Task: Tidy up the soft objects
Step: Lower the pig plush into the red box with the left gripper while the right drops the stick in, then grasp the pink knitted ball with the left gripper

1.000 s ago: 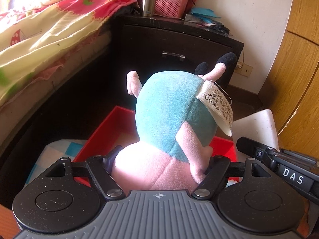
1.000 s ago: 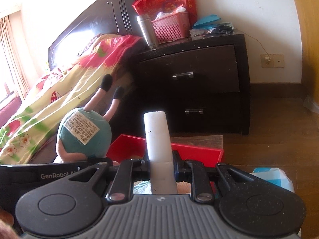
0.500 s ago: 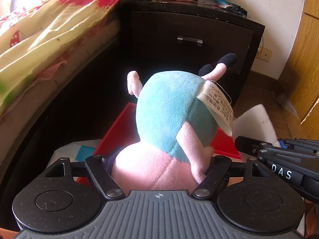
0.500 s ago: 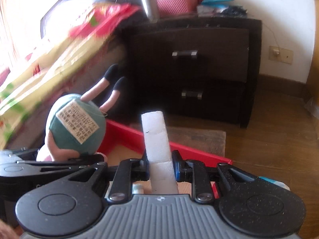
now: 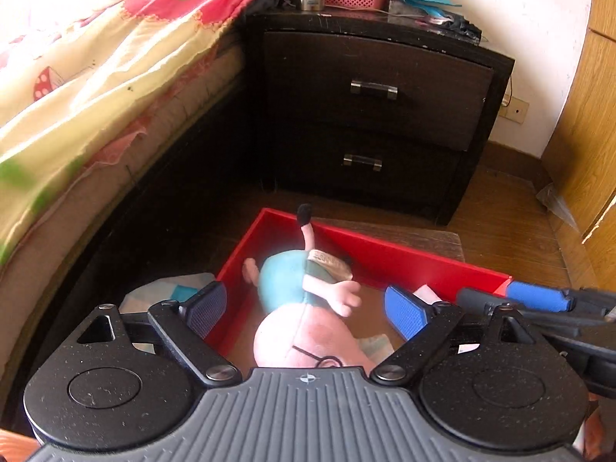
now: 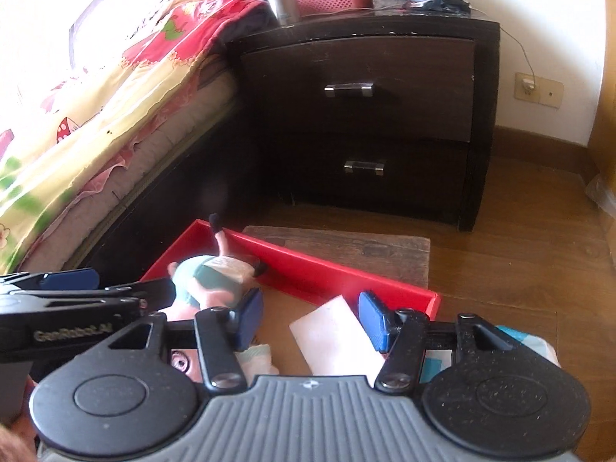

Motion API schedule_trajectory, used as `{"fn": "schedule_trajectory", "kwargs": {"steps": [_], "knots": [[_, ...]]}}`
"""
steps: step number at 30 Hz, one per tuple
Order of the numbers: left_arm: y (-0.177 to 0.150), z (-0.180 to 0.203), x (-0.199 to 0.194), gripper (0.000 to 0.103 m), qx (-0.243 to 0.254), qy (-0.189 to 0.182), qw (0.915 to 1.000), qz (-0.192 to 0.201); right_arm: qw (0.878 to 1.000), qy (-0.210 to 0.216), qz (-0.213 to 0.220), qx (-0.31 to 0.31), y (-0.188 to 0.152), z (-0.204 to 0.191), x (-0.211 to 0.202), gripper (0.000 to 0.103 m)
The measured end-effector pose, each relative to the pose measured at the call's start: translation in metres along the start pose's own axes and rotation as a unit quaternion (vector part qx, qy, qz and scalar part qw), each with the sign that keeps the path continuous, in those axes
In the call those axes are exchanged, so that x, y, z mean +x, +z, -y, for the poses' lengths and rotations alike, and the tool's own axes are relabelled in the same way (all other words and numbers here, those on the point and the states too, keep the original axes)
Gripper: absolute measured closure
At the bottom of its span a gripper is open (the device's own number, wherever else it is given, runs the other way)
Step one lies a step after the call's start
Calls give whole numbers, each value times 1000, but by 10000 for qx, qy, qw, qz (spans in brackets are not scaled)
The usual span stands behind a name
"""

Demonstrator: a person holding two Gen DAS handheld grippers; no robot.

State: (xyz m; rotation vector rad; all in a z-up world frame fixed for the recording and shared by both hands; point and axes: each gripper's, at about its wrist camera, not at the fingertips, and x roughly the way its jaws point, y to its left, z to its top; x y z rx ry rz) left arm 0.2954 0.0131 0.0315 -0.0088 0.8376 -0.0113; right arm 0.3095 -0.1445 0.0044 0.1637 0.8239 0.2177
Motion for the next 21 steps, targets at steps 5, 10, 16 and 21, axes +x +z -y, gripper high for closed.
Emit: {"fn": "schedule_trajectory", "kwargs": {"steps": [5,10,16,21], "knots": [[-3,-3,-20,16,29,23,10000,-31,10000,18,-5,29,-5,-3,-15,70],[-16,-10,-44,16,-96,-229,9996,-128,10000,-40,-14,-70,-15,-11,-38,70],[-57,-17,-78,16,-19,-528,9982,-271,9999,-8,-148,25,-43,-11,-67,69],[-100,-28,-100,16,-131,-651,9965,-499,9994,109,-299,142,-76,-14,-86,69]]}}
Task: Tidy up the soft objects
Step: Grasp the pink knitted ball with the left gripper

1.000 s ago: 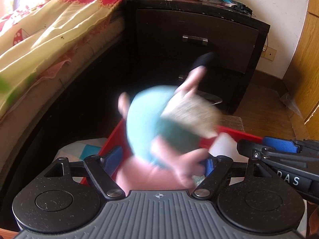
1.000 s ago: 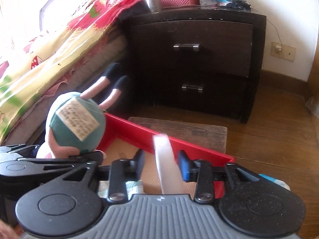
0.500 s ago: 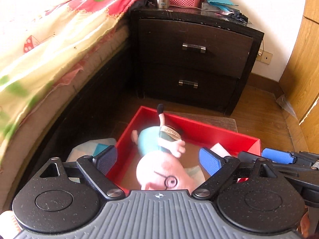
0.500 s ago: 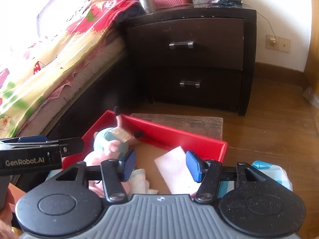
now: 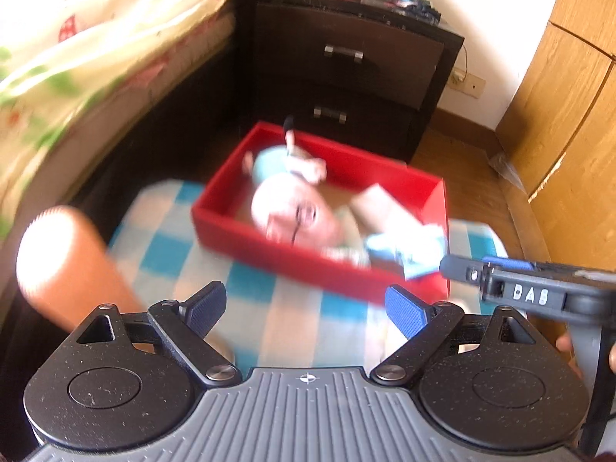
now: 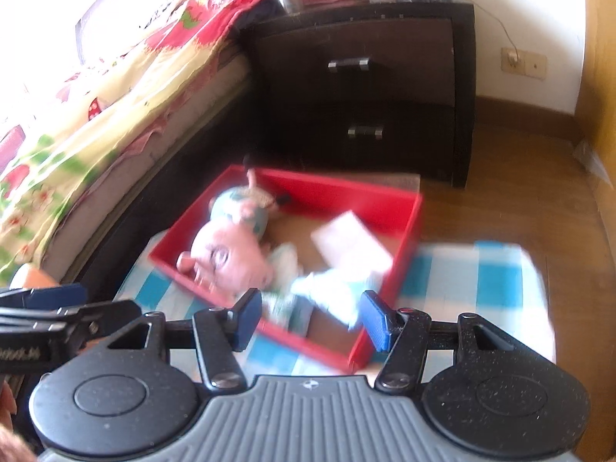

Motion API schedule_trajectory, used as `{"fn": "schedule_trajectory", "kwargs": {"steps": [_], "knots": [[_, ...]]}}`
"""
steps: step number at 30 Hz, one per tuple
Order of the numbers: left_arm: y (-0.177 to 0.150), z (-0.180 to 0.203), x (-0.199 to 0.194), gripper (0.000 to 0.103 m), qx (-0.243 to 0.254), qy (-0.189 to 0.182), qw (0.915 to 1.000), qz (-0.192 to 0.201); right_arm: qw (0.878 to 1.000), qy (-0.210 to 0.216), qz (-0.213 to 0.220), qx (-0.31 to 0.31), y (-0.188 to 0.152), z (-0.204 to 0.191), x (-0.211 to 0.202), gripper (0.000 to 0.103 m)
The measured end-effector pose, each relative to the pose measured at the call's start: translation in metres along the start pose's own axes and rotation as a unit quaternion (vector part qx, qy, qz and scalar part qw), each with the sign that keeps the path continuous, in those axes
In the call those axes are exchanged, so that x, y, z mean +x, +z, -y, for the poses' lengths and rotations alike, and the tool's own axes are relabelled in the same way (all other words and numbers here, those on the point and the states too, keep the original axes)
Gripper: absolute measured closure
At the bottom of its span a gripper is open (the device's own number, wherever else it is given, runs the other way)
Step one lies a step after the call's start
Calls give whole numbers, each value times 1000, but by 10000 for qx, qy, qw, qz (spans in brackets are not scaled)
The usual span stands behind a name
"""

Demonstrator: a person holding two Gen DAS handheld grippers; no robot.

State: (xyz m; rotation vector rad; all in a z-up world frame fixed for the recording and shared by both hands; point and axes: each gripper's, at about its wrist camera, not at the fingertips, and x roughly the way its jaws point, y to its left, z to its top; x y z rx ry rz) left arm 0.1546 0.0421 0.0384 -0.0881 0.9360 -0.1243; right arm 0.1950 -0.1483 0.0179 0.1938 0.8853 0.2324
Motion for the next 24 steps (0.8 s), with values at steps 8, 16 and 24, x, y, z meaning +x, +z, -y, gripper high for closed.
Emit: {"fn": "schedule_trajectory", "kwargs": {"steps": [8,16,24], "knots": [[-65,-17,3,15,57,206,9977,-646,9994,232,-180,-154,-39,-25,-26,68],[-109,-30,38,25,74,477,9897,-1349,9986,329,-247,-334,-60,-35,-42,64],[-114,-40,55,33,78,788,9873,-1377,9972,292,-565,-383,-80,-26,-42,64]]}}
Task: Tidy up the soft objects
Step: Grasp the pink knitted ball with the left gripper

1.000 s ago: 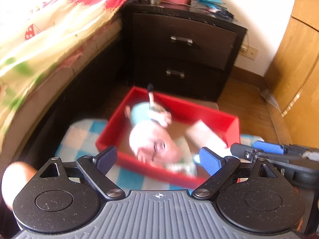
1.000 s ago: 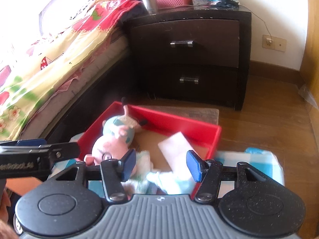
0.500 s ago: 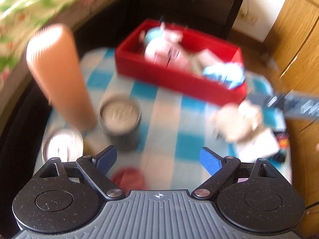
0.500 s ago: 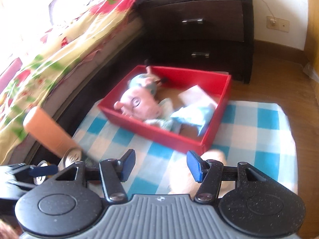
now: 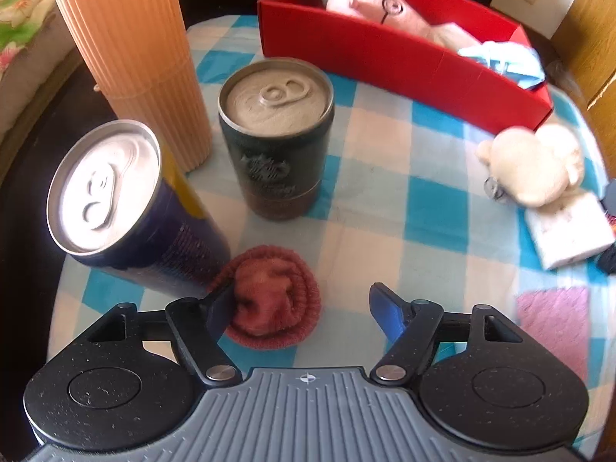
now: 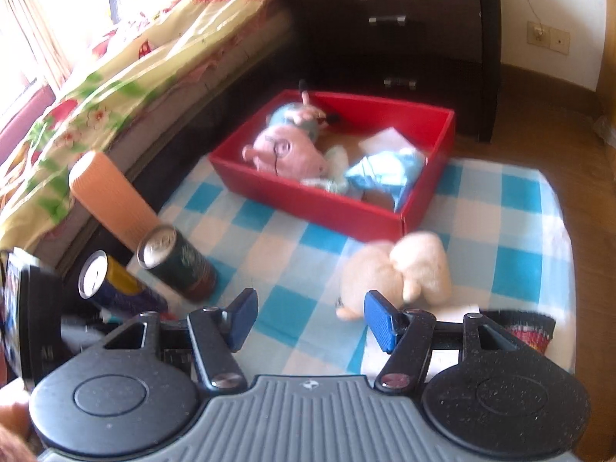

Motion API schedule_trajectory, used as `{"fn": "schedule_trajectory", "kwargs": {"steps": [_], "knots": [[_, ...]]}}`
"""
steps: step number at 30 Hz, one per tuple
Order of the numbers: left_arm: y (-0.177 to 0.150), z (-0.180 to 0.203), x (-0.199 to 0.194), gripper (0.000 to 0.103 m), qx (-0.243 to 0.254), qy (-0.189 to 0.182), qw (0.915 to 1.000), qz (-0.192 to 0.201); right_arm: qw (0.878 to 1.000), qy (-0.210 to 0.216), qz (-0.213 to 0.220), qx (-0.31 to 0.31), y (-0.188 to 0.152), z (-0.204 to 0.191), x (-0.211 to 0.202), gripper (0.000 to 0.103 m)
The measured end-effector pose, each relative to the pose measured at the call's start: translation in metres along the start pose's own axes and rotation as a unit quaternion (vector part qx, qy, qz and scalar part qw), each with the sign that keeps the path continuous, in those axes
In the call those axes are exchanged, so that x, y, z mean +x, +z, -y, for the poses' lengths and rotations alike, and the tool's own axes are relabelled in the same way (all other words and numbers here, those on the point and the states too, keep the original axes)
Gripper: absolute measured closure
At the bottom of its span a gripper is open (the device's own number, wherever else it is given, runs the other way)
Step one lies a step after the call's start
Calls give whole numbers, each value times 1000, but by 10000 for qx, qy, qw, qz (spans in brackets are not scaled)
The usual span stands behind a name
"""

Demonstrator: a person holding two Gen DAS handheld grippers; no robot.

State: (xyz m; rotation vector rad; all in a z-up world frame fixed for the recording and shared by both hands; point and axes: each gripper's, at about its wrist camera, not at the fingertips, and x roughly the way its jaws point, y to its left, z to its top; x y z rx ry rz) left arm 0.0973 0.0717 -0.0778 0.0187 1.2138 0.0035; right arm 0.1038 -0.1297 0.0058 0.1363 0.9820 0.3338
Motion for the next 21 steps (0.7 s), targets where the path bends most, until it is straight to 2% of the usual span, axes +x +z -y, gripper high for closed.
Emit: {"fn": "schedule_trajectory", "kwargs": {"steps": [5,8,9,14,21], "knots": [[-9,-11,9,44,-39,250,9996,-94,9997,-103,-197,-95,-21,3,-1,64],[-14,-15,4,67,-90,367,9993,-7,9992,-137,-368,-111,-36,2,-1,64],[-16,-16,3,69,-140,282,9995,0,9989,-103,-457,-90,-42,1,1,64],[-32,-16,-6,73,-266,-27,9996,-11,9966,50,-769,-281,-66,-20,13,64],[-42,-8,-28,74,-279,-347,9990,94,9898,143,-1214,-733,-82,-54,43,63]]}}
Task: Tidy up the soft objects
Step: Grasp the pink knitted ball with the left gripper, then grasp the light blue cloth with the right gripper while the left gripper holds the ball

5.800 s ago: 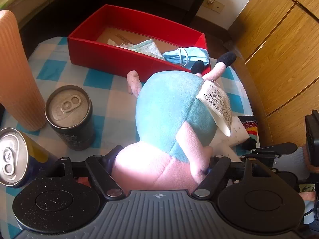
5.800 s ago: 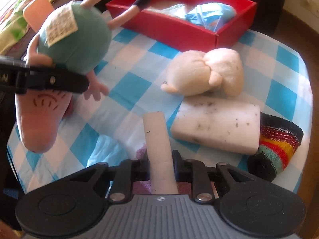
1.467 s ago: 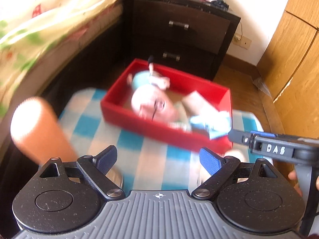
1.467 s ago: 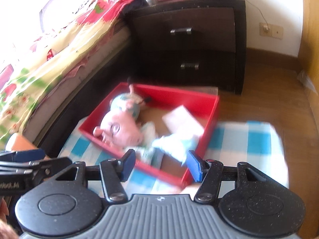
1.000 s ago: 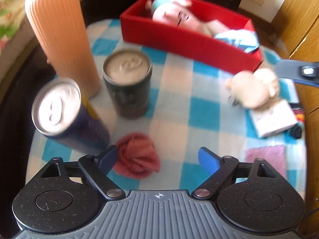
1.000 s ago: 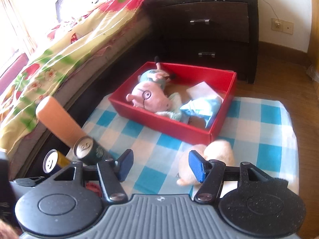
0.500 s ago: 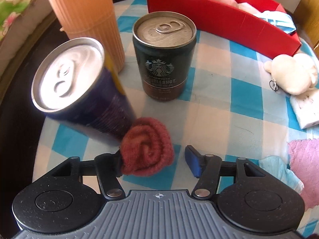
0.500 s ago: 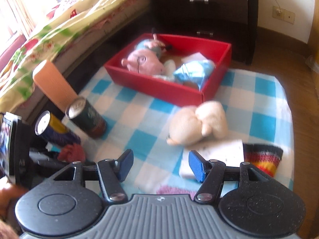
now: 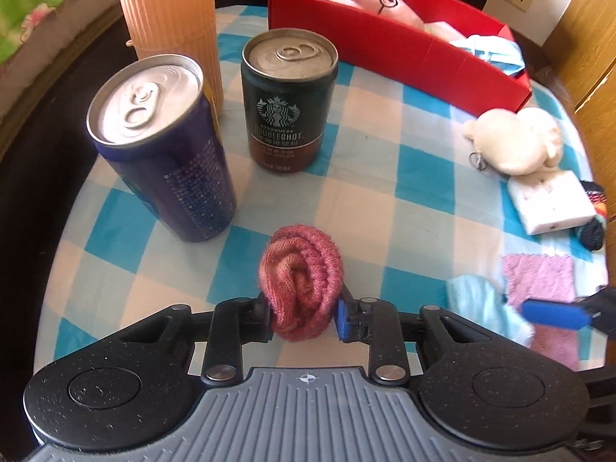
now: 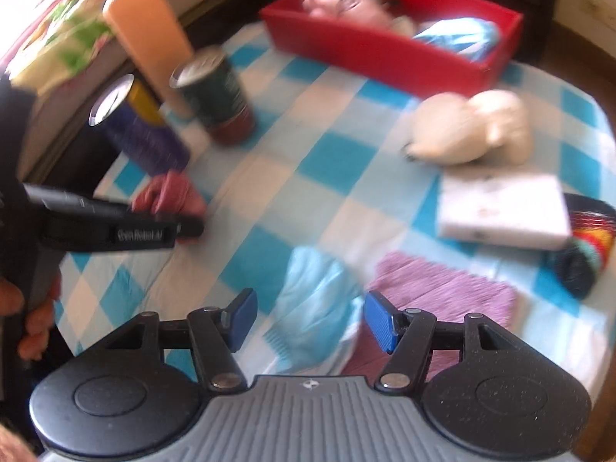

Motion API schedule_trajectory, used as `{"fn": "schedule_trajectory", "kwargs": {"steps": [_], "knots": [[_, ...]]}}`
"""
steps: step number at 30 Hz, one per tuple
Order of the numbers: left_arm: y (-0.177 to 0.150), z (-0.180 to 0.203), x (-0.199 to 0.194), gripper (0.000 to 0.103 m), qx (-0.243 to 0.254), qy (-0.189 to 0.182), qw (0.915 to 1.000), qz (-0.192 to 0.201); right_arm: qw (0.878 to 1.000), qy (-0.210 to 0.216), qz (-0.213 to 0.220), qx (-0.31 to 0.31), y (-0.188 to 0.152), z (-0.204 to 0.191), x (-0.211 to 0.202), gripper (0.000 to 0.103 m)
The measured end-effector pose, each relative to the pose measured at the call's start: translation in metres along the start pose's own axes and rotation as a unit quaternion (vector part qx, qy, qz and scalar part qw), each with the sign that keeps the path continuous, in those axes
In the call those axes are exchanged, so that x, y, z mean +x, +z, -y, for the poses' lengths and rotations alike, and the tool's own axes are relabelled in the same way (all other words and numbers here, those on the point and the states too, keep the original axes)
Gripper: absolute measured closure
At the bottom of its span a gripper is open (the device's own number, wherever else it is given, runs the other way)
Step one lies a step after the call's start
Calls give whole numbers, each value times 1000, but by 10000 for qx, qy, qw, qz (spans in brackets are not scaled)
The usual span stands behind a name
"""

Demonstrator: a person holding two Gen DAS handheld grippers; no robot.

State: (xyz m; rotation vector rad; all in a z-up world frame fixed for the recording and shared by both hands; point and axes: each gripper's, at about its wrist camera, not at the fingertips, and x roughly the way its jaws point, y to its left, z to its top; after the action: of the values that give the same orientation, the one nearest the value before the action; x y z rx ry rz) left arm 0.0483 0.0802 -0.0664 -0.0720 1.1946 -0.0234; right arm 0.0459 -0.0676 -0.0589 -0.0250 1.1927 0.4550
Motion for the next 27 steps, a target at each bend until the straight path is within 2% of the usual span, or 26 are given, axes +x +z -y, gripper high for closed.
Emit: {"fn": "schedule_trajectory", "kwargs": {"steps": [6,8,12,14,18,19,21,23,27], "knots": [[5,-8,1,73,-63,-236,9997,-66,9999,136,-31,-68,4,-7,5,64],[7,-8,3,73,-24,-242,9997,-75,9996,25,86,-272,8,-13,-1,64],[6,-6,11,72,-4,-287,9994,-197,9996,-3,-192,-198,5,-11,14,64],[4,-3,14,72,67,-241,9994,-223,9988,0,-326,-360,-1,-16,22,64],[3,-2,16,70,49,-214,9995,-245,9973,-270,-276,-631,-9,-29,32,64],[4,-2,16,70,78,-193,9995,-246,9963,-369,-267,-723,-10,-33,33,65],[3,0,17,70,148,-145,9995,-235,9952,-457,-221,-837,-11,-38,32,80],[3,1,17,70,240,-100,9994,-226,9956,-431,-215,-806,-12,-37,31,88],[3,3,16,71,263,-90,9994,-205,9959,-344,-193,-819,-15,-34,27,98]]}}
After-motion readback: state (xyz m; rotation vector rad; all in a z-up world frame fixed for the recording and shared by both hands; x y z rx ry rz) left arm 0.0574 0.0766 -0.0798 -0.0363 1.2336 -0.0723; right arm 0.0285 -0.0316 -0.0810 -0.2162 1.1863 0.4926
